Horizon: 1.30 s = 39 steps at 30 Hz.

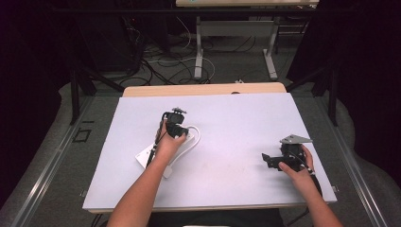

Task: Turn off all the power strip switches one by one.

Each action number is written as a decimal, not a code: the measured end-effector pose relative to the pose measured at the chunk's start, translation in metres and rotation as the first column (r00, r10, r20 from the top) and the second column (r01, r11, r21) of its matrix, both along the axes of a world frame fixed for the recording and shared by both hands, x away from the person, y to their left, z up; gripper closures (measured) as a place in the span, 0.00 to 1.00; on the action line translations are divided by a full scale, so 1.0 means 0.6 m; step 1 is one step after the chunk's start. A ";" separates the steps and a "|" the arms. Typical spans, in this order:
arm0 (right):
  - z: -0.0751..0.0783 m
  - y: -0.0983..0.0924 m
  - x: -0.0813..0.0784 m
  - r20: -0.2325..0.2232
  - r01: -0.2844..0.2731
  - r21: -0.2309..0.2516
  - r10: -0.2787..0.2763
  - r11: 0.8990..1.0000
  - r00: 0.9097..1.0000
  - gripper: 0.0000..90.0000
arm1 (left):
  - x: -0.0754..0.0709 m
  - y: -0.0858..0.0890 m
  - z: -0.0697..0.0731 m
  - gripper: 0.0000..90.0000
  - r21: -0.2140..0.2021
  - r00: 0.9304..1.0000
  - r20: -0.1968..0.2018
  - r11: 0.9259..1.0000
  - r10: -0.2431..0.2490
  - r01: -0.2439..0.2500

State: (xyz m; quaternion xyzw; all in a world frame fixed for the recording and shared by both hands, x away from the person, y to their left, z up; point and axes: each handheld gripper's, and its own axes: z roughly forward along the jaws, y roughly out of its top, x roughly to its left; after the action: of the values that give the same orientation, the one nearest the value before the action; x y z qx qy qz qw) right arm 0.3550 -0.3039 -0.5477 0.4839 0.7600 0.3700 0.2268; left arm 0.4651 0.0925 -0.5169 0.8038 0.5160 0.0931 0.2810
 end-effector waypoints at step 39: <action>0.003 0.003 -0.002 0.008 -0.026 0.002 0.026 1.000 1.000 0.00 | -0.037 0.041 0.048 1.00 -0.075 1.000 0.016 0.997 -0.009 0.010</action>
State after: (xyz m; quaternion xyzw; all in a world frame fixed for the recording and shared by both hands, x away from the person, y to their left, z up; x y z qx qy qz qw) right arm 0.3539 -0.3019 -0.5457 0.4727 0.7650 0.3754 0.2244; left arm 0.4432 0.1170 -0.4881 0.7945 0.5131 0.0786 0.3152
